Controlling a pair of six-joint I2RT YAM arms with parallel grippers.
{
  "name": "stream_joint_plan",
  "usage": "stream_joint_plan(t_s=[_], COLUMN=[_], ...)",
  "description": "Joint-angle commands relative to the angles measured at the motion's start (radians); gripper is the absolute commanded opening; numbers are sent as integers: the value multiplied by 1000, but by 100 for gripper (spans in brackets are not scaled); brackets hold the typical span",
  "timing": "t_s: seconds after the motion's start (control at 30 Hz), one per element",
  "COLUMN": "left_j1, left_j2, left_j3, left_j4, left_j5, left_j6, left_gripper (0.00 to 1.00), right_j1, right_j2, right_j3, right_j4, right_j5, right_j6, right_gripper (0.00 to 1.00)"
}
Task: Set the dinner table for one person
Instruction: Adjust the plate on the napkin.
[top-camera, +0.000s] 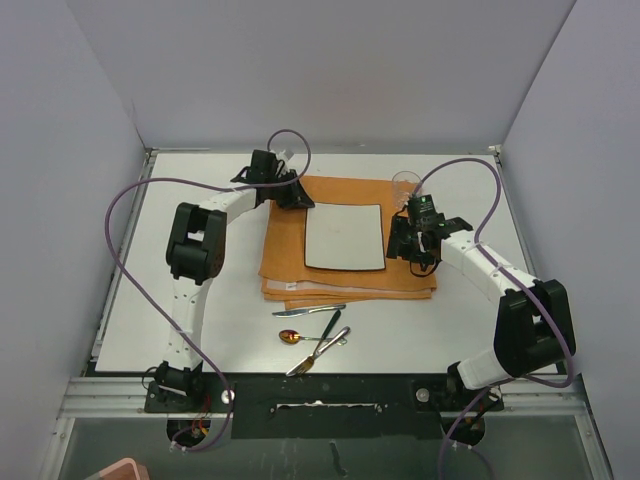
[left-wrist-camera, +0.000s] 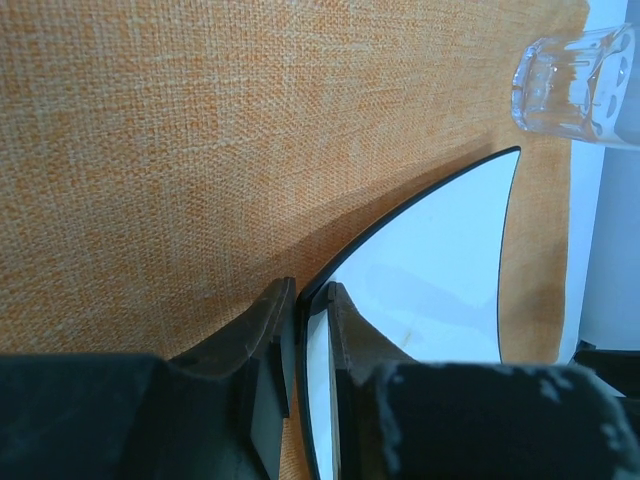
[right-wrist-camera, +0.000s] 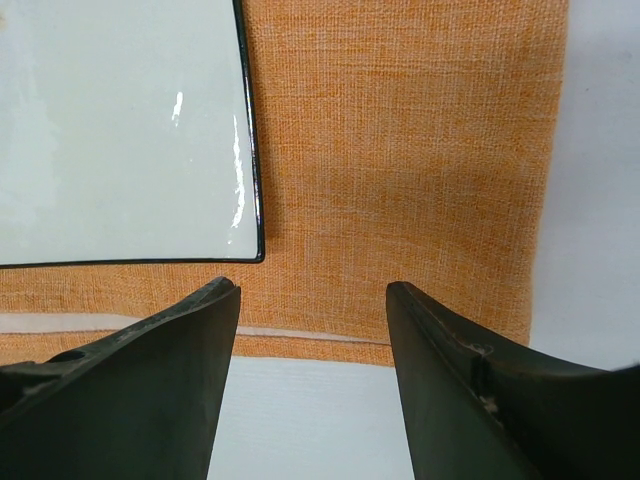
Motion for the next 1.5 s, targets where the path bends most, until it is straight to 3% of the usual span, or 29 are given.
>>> stream_joint_plan(t_s=[0.0, 0.63, 1.07, 1.33, 1.47], left_j1=[-2, -59, -35, -24, -21], left_j2=[-17, 59, -9, -33, -39], left_j3=[57, 138, -39, -69, -77], left_j4=[101, 108, 157, 162, 167], left_j5=[-8, -74, -104, -101, -99], left_j6=[-37, -59, -3, 7, 6], left_gripper=[0, 0, 0, 0, 0], right_j1=[-5, -5, -3, 9, 16], right_j2=[-31, -3, 186, 245, 252], right_j3=[6, 8, 100, 122, 123], right_j4=[15, 30, 96, 114, 118], right_j5=[32, -2, -170, -178, -161], right_j6=[-2, 25, 94, 120, 122], right_gripper=[61, 61, 61, 60, 50])
